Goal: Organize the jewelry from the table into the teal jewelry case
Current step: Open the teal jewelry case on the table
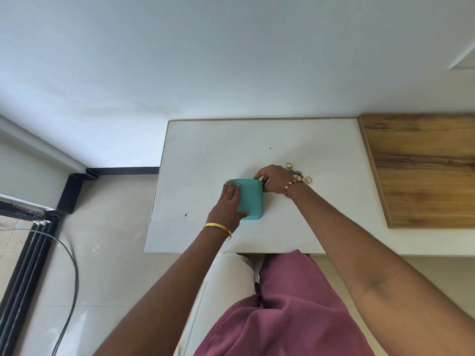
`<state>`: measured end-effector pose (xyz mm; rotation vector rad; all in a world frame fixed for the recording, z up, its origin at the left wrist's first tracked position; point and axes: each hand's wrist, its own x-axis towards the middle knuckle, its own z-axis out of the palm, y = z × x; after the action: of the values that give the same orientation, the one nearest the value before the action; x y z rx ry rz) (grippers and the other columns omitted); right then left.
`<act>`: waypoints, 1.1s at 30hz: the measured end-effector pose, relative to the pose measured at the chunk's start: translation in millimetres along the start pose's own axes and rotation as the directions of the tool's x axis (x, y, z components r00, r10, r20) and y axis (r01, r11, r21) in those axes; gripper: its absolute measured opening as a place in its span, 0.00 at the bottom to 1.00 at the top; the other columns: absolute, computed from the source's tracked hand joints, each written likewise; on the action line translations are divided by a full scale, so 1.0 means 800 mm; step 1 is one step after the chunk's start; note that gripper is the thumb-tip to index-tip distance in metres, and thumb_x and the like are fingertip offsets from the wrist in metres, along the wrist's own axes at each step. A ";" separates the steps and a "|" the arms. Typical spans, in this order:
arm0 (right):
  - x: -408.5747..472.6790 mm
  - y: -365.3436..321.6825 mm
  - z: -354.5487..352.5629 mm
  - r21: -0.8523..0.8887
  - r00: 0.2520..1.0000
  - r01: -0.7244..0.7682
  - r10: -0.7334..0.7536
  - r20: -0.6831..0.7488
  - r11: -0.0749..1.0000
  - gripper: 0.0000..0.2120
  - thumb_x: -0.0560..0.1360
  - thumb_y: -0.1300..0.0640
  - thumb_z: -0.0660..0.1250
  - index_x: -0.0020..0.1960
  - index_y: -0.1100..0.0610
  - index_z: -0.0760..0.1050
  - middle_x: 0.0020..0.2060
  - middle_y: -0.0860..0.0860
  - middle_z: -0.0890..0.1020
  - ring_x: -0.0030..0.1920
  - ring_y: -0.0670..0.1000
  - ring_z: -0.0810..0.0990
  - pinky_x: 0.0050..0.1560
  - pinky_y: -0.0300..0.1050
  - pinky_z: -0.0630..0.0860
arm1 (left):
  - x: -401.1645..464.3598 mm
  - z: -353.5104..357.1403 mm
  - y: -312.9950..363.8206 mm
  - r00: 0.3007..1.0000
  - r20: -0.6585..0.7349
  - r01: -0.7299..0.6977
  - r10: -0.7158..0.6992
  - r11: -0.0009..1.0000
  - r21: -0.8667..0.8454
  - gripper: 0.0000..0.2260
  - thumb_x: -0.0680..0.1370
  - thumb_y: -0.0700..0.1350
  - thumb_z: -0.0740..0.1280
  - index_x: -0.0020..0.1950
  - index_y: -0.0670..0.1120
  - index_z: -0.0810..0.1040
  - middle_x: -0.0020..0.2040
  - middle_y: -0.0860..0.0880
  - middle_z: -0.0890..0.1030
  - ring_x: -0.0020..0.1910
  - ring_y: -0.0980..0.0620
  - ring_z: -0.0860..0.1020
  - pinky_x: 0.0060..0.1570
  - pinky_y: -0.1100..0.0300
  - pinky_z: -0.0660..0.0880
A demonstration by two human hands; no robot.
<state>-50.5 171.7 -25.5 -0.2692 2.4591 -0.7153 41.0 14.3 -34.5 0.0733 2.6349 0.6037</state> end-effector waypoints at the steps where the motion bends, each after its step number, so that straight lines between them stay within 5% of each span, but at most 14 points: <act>1: 0.000 -0.003 0.002 -0.053 1.000 0.019 -0.020 -0.018 0.998 0.15 0.70 0.68 0.67 0.57 0.61 0.78 0.50 0.60 0.82 0.50 0.58 0.80 0.49 0.42 0.73 | 0.000 0.000 0.000 1.000 -0.001 -0.001 0.001 1.000 0.001 0.34 0.77 0.45 0.62 0.76 0.44 0.44 0.77 0.47 0.41 0.76 0.51 0.41 0.71 0.58 0.56; 11: -0.007 -0.003 0.007 -0.204 0.987 -0.004 -0.029 -0.156 0.979 0.16 0.71 0.72 0.58 0.54 0.63 0.79 0.49 0.62 0.82 0.52 0.61 0.79 0.50 0.47 0.75 | 0.000 0.003 0.000 1.000 -0.011 0.005 -0.005 0.999 0.040 0.34 0.78 0.46 0.61 0.75 0.44 0.43 0.77 0.47 0.40 0.76 0.51 0.40 0.70 0.57 0.59; 26: -0.106 -0.008 0.090 -0.054 0.971 -0.158 0.145 -0.188 0.986 0.12 0.71 0.67 0.61 0.52 0.62 0.79 0.49 0.59 0.82 0.52 0.60 0.79 0.51 0.48 0.77 | 0.000 0.004 0.001 1.000 0.006 0.011 -0.011 0.999 0.046 0.33 0.78 0.46 0.61 0.75 0.42 0.43 0.77 0.45 0.41 0.76 0.50 0.41 0.72 0.57 0.55; 30: -0.110 -0.021 0.097 0.165 0.975 -0.166 0.186 -0.119 0.972 0.10 0.72 0.67 0.61 0.47 0.66 0.79 0.45 0.61 0.83 0.38 0.59 0.83 0.40 0.50 0.81 | 0.002 0.001 0.000 1.000 0.020 0.020 -0.019 0.999 -0.048 0.34 0.78 0.42 0.62 0.75 0.42 0.44 0.77 0.46 0.41 0.76 0.50 0.41 0.72 0.60 0.49; 33: -0.116 -0.022 0.094 0.341 0.976 -0.176 0.210 -0.065 0.923 0.07 0.72 0.65 0.63 0.43 0.68 0.78 0.40 0.64 0.83 0.22 0.45 0.77 0.30 0.43 0.77 | 0.001 0.000 -0.004 1.000 0.013 0.002 -0.001 0.995 -0.101 0.31 0.78 0.38 0.61 0.75 0.43 0.47 0.77 0.46 0.43 0.76 0.50 0.42 0.71 0.62 0.49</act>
<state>69.5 155.4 -26.4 0.1415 2.3614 -1.0608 40.4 11.5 -35.9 0.0448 2.5871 0.7328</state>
